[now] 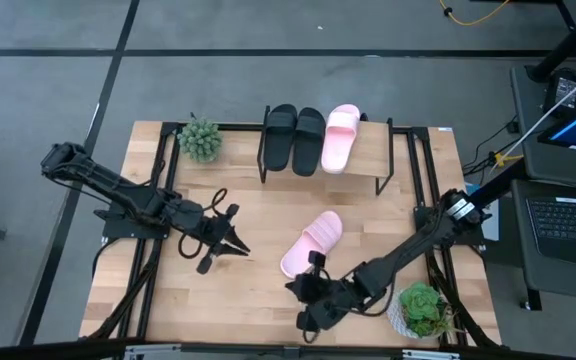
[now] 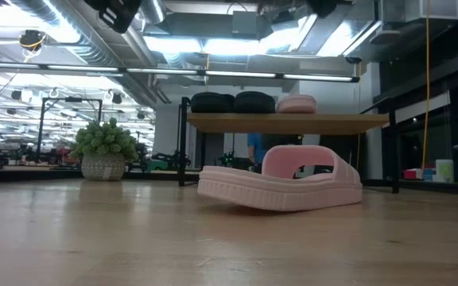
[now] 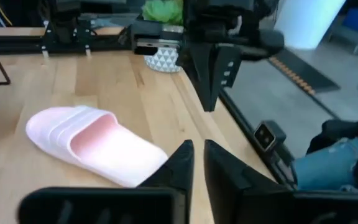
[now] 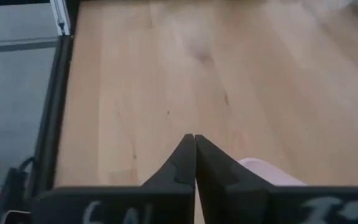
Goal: Pick and place slides into the shelf
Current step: Put the pink slide on the shelf
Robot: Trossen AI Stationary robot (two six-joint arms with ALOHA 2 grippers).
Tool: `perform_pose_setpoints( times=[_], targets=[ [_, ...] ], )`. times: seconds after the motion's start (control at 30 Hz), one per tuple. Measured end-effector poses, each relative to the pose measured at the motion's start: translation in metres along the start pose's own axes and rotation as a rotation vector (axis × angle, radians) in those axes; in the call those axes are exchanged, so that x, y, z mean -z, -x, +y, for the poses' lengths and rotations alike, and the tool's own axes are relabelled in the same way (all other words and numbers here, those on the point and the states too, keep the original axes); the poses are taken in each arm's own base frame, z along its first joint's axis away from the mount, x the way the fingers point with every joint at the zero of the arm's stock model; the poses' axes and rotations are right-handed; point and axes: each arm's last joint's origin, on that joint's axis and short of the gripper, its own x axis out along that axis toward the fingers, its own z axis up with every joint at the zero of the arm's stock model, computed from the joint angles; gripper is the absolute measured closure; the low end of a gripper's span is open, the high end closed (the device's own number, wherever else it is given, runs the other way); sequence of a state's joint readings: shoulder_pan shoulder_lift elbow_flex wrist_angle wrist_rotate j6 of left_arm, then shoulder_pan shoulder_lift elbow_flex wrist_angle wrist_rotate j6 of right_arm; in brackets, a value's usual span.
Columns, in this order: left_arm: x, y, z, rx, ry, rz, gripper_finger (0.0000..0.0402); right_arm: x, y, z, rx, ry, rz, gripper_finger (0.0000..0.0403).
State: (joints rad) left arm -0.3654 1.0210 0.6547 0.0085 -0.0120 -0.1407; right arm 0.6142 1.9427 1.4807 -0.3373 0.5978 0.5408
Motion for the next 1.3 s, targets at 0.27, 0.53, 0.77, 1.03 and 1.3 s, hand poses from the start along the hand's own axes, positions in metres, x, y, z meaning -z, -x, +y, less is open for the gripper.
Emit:
perform_pose_setpoints(
  times=[0.27, 0.53, 0.77, 1.03, 1.3],
  targets=[
    [0.026, -0.004, -0.001, -0.031, -0.032, 0.037, 0.0399, -0.006, -0.015, -0.021, -0.005, -0.023, 0.083, 0.04],
    [0.062, -0.007, 0.006, -0.034, -0.02, -0.026, 0.0401, -0.006, -0.025, -0.039, -0.069, -0.004, 0.22, 0.039],
    [0.069, -0.006, 0.009, -0.043, -0.016, -0.03, 0.0401, -0.009, -0.028, -0.046, -0.083, 0.014, 0.232, 0.0357],
    [0.068, -0.006, 0.009, -0.041, -0.015, -0.043, 0.0401, 0.005, -0.049, -0.04, -0.077, 0.043, 0.246, 0.0272],
    [0.068, -0.006, 0.009, -0.041, -0.016, -0.044, 0.0401, 0.021, -0.066, -0.038, -0.049, 0.027, 0.292, 0.0238]
  ],
)
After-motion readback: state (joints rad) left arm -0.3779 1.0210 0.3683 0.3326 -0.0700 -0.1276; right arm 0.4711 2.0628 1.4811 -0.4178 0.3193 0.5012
